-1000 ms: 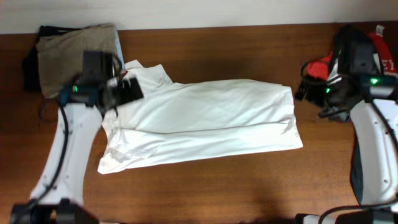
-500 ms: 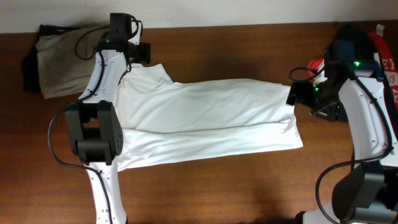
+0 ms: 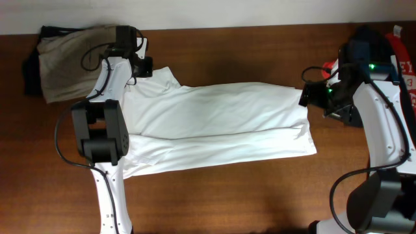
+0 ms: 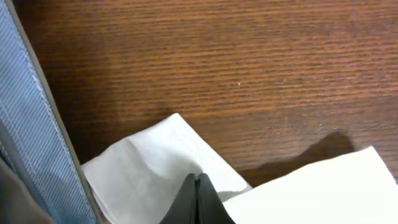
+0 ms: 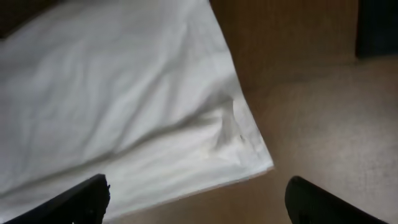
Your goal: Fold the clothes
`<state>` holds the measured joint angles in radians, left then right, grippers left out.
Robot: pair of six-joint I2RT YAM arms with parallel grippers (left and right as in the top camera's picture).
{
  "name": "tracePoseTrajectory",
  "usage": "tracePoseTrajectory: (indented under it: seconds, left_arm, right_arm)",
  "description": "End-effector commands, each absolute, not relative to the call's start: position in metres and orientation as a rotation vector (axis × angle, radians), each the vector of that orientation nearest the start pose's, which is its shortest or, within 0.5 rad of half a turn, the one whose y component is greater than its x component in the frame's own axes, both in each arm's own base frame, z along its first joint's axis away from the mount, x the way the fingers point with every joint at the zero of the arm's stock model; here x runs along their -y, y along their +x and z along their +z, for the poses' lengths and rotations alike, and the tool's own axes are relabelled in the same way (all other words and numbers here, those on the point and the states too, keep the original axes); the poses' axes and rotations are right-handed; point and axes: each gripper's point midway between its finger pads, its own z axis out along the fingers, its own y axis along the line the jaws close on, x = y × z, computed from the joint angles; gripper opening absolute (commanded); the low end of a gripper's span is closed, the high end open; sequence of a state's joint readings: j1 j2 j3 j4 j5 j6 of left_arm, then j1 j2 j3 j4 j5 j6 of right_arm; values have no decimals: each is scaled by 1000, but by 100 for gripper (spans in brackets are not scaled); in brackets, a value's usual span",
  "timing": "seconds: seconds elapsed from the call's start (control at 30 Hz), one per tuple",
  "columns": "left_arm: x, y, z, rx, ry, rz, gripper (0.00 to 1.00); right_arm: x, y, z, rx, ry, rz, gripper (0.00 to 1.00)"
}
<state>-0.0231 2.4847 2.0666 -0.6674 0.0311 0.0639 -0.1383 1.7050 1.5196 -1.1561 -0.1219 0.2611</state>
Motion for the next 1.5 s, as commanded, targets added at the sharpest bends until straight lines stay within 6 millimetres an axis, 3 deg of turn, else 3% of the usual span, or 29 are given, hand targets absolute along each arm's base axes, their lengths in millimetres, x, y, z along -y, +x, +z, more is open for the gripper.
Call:
tracePoseTrajectory:
  seconds: [0.0, 0.07, 0.13, 0.23, 0.27, 0.37, 0.5, 0.63, 0.67, 0.7, 0.73, 0.87, 0.9, 0.93, 1.03, 1.1, 1.17, 1.2, 1.23, 1.27, 1.33, 1.37, 1.47]
  left_arm:
    - [20, 593, 7, -2659, 135, -49, 1]
    - [20, 596, 9, -2643, 134, -43, 0]
    - [20, 597, 9, -2638, 134, -44, 1]
    - [21, 596, 9, -2641, 135, -45, 1]
    - [20, 596, 9, -2641, 134, -44, 1]
    - [20, 596, 9, -2642, 135, -44, 1]
    - [21, 597, 9, -2641, 135, -45, 0]
    - [20, 596, 9, -2642, 135, -44, 0]
    - [20, 596, 9, -2641, 135, -44, 1]
    - [20, 597, 9, -2641, 135, -44, 1]
    - [21, 597, 9, -2641, 135, -45, 0]
    - [22, 597, 9, -2637, 137, -45, 1]
    - [22, 599, 13, -2629, 137, -44, 1]
    - [22, 599, 29, -2619, 137, -45, 0]
    - [30, 592, 86, -2582, 154, -103, 1]
    - [35, 569, 118, -2608, 165, -147, 0]
    - [35, 539, 130, -2692, 164, -159, 0]
    - [35, 538, 130, -2699, 164, -160, 1]
    - [35, 538, 128, -2700, 163, -160, 0]
    - [35, 538, 128, -2702, 163, -160, 0]
    - [35, 533, 126, -2722, 163, -163, 1]
    - [35, 530, 125, -2737, 162, -164, 0]
    - [35, 528, 124, -2746, 162, -164, 1]
  right_arm:
    - [24, 384, 157, -2789, 442, 237, 93]
    - [25, 428, 171, -2616, 347, 256, 99]
    - [28, 458, 163, -2548, 318, 252, 99]
    - [32, 490, 113, -2570, 320, 253, 99]
    - [33, 498, 80, -2627, 334, 258, 99]
    - [31, 500, 34, -2718, 359, 285, 100]
    - [21, 500, 33, -2720, 351, 370, 98]
    - [20, 498, 32, -2724, 419, 389, 88]
    - [20, 495, 31, -2735, 424, 390, 84]
    - [20, 495, 31, -2736, 432, 391, 66]
    - [20, 495, 31, -2734, 457, 395, 56]
    - [23, 500, 34, -2711, 458, 383, 45]
    - [26, 501, 37, -2706, 464, 381, 38]
    - [33, 503, 46, -2705, 483, 373, 25]
    - [48, 499, 62, -2722, 534, 368, 4]
    - [48, 491, 60, -2754, 551, 369, 4]
    - [47, 488, 59, -2768, 557, 371, 4]
    - [47, 488, 59, -2767, 556, 370, 4]
    - [48, 488, 58, -2769, 557, 361, 33]
    - [57, 487, 56, -2772, 570, 291, 43]
    - [74, 488, 54, -2763, 589, 146, 48]
    - [73, 489, 52, -2763, 588, 158, 48]
    - [48, 490, 20, -2829, 549, 250, 44]
